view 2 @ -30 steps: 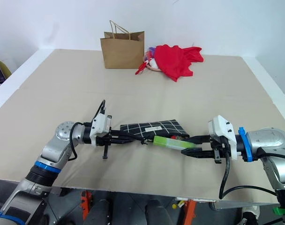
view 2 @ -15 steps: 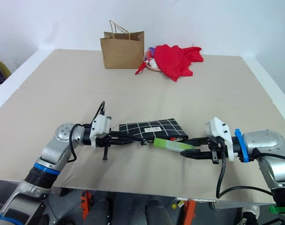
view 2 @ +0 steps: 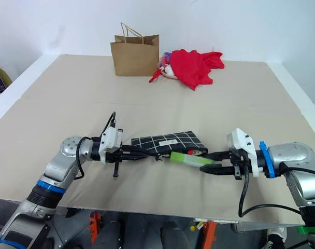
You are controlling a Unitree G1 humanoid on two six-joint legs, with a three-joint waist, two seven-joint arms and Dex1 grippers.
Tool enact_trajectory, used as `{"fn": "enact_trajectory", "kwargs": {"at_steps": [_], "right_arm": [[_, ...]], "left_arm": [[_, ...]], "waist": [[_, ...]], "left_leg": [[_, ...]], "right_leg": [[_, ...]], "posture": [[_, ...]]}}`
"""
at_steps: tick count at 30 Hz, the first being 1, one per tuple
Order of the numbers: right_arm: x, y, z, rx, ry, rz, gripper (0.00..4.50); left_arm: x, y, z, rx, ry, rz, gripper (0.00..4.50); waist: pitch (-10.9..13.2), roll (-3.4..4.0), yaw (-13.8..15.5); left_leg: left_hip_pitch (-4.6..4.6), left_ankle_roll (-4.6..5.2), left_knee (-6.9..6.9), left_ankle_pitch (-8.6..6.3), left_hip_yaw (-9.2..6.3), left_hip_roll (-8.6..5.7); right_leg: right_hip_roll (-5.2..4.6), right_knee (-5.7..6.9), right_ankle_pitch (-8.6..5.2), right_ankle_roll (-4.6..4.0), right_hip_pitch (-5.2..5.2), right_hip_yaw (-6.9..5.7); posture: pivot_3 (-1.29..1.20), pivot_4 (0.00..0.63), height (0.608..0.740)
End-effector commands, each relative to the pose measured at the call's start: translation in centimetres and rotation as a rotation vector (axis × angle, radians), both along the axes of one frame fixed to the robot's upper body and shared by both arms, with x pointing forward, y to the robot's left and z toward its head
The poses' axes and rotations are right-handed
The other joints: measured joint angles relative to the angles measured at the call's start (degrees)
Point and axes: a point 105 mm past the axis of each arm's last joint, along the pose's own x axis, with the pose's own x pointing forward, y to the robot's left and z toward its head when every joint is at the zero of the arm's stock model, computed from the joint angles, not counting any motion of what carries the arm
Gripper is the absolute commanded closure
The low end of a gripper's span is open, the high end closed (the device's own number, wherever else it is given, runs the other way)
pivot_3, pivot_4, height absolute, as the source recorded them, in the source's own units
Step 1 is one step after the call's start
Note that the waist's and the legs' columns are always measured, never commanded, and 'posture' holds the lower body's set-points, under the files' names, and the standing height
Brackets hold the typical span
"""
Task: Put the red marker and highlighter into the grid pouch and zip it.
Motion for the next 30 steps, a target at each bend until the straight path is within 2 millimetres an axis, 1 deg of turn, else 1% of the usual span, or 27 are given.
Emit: {"fn": "enact_trajectory", "kwargs": {"at_steps": [1, 6, 10, 12, 14, 15, 17, 18, 19, 21, 24, 27, 29, 30], "right_arm": [[0.7, 0.6, 0.7, 0.004, -0.015, 0.017, 3.43], [0.8, 1.2, 0.3, -0.025, 0.024, 0.057, 3.43], [1.7, 2.6, 0.5, -0.027, 0.030, 0.077, 3.43], [2.0, 3.0, 0.7, -0.028, 0.040, 0.083, 3.43], [2.4, 3.6, 0.9, -0.022, 0.025, 0.096, 2.39], [2.6, 3.9, 1.1, -0.016, 0.015, 0.099, 1.76], [2.8, 4.4, 1.3, 0.002, 0.014, 0.104, 1.33], [2.9, 4.6, 1.4, 0.011, -0.001, 0.104, 0.89], [2.7, 4.7, 1.5, 0.020, -0.012, 0.116, 0.71], [2.3, 4.6, 1.7, 0.029, -0.047, 0.128, 0.02], [0.5, 4.5, 2.1, 0.063, -0.058, 0.201, 0.02], [-2.1, 4.7, 2.2, 0.078, -0.109, 0.320, 0.02], [-3.1, 5.4, 2.5, 0.099, -0.165, 0.374, 0.02], [-3.0, 6.2, 3.1, 0.138, -0.227, 0.378, 0.02]], "left_arm": [[-0.6, -0.5, 1.1, -0.011, -0.056, -0.042, 4.50], [-0.6, -0.5, 1.1, -0.015, -0.056, -0.040, 4.50], [-0.8, -0.9, 1.2, -0.025, -0.053, -0.047, 4.50], [-0.9, -1.0, 1.2, -0.028, -0.053, -0.047, 4.50], [-0.9, -1.1, 1.2, -0.029, -0.053, -0.048, 4.50], [-0.9, -1.1, 1.2, -0.030, -0.053, -0.047, 4.50], [-0.9, -1.1, 1.2, -0.031, -0.052, -0.046, 4.50], [-0.9, -1.1, 1.2, -0.032, -0.052, -0.044, 4.50], [-0.9, -1.0, 1.3, -0.033, -0.049, -0.039, 4.50], [-0.7, -0.7, 1.3, -0.034, -0.045, -0.028, 4.50], [-0.2, -0.2, 1.5, -0.038, -0.040, -0.001, 4.50], [0.3, 0.4, 1.7, -0.031, -0.040, 0.017, 4.50], [0.4, 0.6, 1.7, -0.025, -0.040, 0.022, 4.50], [0.5, 0.7, 1.7, -0.022, -0.040, 0.022, 4.50]], "waist": [[0.00, 0.00, -0.01], [0.00, 0.01, 0.00], [0.00, 0.01, -0.20], [0.00, 0.01, -0.15], [0.00, 0.01, -0.10], [0.00, 0.01, -0.10], [0.00, 0.01, -0.07], [0.00, 0.01, -0.06], [0.00, 0.01, -0.06], [0.00, 0.01, -0.05], [0.00, 0.01, 0.07], [0.00, 0.00, 0.20], [0.00, 0.01, 0.17], [0.00, 0.00, 0.01]], "left_leg": [[-0.01, 0.00, 0.00, 0.00, 0.00, 0.00], [-0.01, 0.00, -0.01, 0.00, 0.00, 0.00], [-0.01, 0.00, 0.00, 0.00, 0.00, 0.00], [0.01, -0.01, 0.00, 0.00, 0.01, 0.01], [0.00, -0.01, 0.00, 0.01, -0.01, 0.00], [-0.01, -0.01, 0.00, 0.00, 0.00, 0.00], [-0.02, -0.01, 0.00, 0.00, 0.00, 0.00], [-0.02, -0.01, -0.01, 0.00, -0.01, 0.00], [-0.02, -0.01, -0.01, 0.00, -0.01, 0.00], [-0.02, 0.00, -0.03, 0.00, -0.01, 0.00], [-0.03, -0.01, -0.02, 0.00, -0.01, 0.00], [-0.05, 0.01, -0.03, -0.01, -0.04, 0.00], [-0.04, 0.01, -0.01, -0.01, -0.04, 0.00], [-0.03, 0.01, -0.01, -0.01, -0.04, 0.00]], "right_leg": [[0.00, 0.00, 0.00, 0.00, 0.00, 0.00], [0.00, 0.00, -0.01, 0.00, -0.01, 0.00], [0.00, 0.00, -0.01, 0.00, -0.01, 0.00], [0.01, 0.01, 0.02, -0.01, -0.01, 0.00], [0.01, 0.01, 0.01, -0.01, -0.01, -0.01], [-0.01, 0.01, 0.00, 0.01, -0.01, 0.00], [0.00, 0.00, 0.00, 0.01, -0.01, 0.00], [0.00, 0.00, -0.01, 0.01, -0.01, -0.01], [0.00, 0.00, -0.01, 0.00, -0.02, 0.00], [0.00, 0.01, -0.01, 0.00, -0.02, -0.01], [-0.01, 0.00, -0.01, 0.01, -0.02, -0.01], [0.00, 0.01, -0.03, 0.02, -0.01, -0.05], [0.00, 0.01, -0.04, 0.02, -0.01, -0.04], [0.00, 0.01, -0.03, 0.02, 0.00, -0.04]], "posture": [[0.00, 0.150, 0.739], [0.00, 0.150, 0.739], [0.00, 0.150, 0.739], [0.00, 0.150, 0.739], [0.00, 0.150, 0.739], [0.00, 0.150, 0.739], [0.00, 0.150, 0.739], [0.00, 0.150, 0.739], [0.00, 0.150, 0.739], [0.00, 0.150, 0.739], [0.00, 0.150, 0.739], [0.00, 0.150, 0.739], [0.00, 0.150, 0.739], [0.00, 0.150, 0.739]]}}
